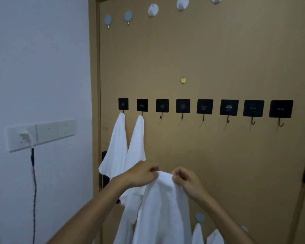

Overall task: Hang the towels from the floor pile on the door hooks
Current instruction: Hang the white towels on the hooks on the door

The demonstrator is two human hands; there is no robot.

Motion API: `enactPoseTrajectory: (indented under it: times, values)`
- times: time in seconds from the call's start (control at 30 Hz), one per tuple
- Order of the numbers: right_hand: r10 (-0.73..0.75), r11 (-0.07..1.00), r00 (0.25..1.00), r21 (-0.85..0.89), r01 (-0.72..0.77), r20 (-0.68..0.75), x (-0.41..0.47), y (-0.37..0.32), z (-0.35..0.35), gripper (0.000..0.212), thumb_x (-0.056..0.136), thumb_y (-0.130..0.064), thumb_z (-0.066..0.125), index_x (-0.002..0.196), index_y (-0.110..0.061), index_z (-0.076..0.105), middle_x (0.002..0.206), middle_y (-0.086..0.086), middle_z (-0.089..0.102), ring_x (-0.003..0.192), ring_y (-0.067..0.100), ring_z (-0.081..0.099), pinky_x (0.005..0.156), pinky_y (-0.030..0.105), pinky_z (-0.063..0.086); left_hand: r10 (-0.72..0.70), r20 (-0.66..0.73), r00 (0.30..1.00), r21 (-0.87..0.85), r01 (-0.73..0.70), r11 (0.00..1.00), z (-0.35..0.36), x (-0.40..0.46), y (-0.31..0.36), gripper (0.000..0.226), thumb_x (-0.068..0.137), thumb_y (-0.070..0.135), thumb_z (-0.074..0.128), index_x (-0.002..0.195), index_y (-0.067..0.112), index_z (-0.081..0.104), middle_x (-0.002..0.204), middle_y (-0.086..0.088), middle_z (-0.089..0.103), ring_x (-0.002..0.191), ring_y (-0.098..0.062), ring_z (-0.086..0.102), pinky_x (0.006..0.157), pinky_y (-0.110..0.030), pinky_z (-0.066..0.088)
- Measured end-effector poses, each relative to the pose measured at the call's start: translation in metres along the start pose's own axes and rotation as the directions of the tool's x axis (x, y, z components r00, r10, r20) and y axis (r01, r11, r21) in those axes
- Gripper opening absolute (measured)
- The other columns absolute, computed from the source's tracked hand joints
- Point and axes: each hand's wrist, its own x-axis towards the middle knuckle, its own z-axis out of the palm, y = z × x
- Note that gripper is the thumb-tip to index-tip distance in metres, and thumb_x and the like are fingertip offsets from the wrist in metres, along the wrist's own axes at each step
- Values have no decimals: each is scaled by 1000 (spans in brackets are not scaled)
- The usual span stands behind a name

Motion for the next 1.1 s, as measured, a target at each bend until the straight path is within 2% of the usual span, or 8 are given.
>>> enactPoseTrajectory:
  times: [0.13, 0.27, 0.63, 0.77, 0.9, 0.97, 1.03, 1.1]
  values:
    - [-114, 992, 990, -60, 110, -83, 56, -9, -1, 27, 91, 0, 48, 86, -26, 48, 75, -9, 46, 67, 2, 41, 66, 19, 36, 46, -129, 991, 13, -44, 999, -26, 50, -18, 23, 98, 17, 34, 93, 3, 51, 96, -12, 59, 80, -20, 50, 72, -32, 45]
    - [-220, 954, 963, -241, 179, -155, 111, -24, -6, 24, 92, 1, 42, 81, -19, 51, 79, -5, 51, 70, 2, 44, 59, 7, 35, 98, -231, 968, 4, -100, 995, -60, 101, -34, 24, 99, 21, 34, 79, 15, 45, 76, 1, 50, 67, -13, 43, 63, -27, 37]
    - [-284, 787, 892, -617, 7, -352, 262, -57, -27, 30, 89, 6, 37, 106, 0, 61, 109, 12, 60, 102, 23, 55, 75, 19, 37, 313, -320, 894, 66, -308, 949, -144, 239, -60, 15, 94, 12, 35, 87, 24, 43, 87, 4, 50, 71, -13, 43, 62, -24, 36]
    - [-200, 716, 907, -687, -123, -370, 292, -48, -20, 27, 86, 10, 37, 96, 8, 62, 101, 19, 62, 93, 29, 60, 83, 40, 52, 258, -351, 900, 58, -254, 966, -128, 268, -72, 14, 93, 5, 34, 94, 14, 45, 99, -2, 51, 85, -17, 46, 69, -26, 36]
    - [-22, 818, 941, -547, -178, -338, 286, -4, 4, 22, 96, -4, 41, 94, 6, 61, 98, 22, 61, 71, 12, 48, 68, 20, 40, 288, -244, 926, -98, -319, 943, -79, 270, -97, 12, 101, 16, 37, 101, 10, 48, 96, -1, 50, 83, -11, 48, 70, -19, 37]
    - [-20, 861, 931, -480, -169, -364, 276, 12, 17, 27, 98, -11, 40, 104, 8, 58, 107, 23, 60, 78, 12, 47, 65, 14, 34, 272, -247, 930, -154, -315, 936, -56, 272, -100, 29, 101, 19, 38, 123, 4, 50, 114, -9, 56, 103, -20, 55, 87, -26, 43]
    - [-90, 862, 900, -485, -144, -427, 272, 24, 24, 29, 99, -17, 39, 105, 4, 59, 111, 16, 56, 89, 13, 46, 73, 15, 31, 118, -373, 920, -175, -194, 965, -44, 276, -99, 39, 99, 32, 42, 122, 3, 53, 116, -10, 59, 103, -23, 56, 91, -31, 43]
    - [-167, 859, 859, -499, -114, -484, 269, 29, 33, 33, 99, -28, 38, 104, -4, 60, 111, 6, 51, 96, 8, 42, 81, 16, 34, -35, -432, 901, -322, -117, 939, -37, 279, -97, 39, 96, 39, 45, 116, 6, 51, 99, 0, 56, 86, -14, 54, 78, -23, 41]
